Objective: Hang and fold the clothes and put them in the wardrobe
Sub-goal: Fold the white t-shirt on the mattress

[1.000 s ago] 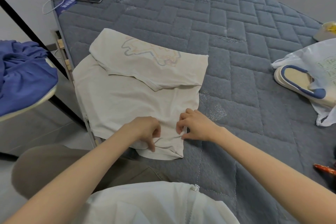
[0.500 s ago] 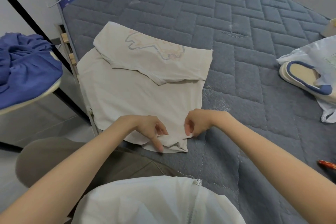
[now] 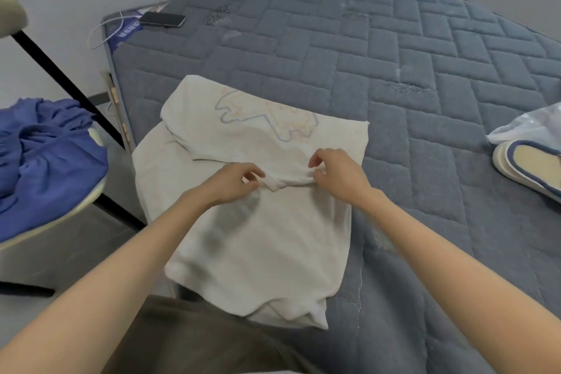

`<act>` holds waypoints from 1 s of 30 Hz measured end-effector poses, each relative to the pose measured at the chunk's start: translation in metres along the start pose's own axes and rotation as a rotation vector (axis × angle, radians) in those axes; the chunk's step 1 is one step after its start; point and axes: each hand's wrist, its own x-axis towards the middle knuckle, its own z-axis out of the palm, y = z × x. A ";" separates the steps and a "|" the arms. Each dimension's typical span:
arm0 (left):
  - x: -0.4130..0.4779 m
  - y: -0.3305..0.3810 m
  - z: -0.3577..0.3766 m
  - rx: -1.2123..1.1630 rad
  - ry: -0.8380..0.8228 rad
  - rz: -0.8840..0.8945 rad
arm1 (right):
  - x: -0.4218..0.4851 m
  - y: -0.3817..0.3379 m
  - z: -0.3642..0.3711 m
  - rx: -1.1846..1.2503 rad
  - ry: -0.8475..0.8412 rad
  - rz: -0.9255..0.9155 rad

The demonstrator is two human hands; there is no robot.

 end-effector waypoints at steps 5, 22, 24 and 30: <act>0.066 0.002 -0.036 0.176 0.197 -0.019 | 0.066 0.020 -0.011 0.004 0.047 0.106; 0.226 -0.044 -0.103 0.608 -0.054 -0.267 | 0.166 0.049 0.000 -0.411 -0.169 0.322; 0.231 -0.050 -0.108 0.674 -0.065 -0.288 | 0.169 0.047 0.001 -0.412 -0.172 0.331; 0.226 -0.047 -0.124 0.898 0.033 -0.286 | 0.170 0.044 0.002 -0.504 -0.183 0.291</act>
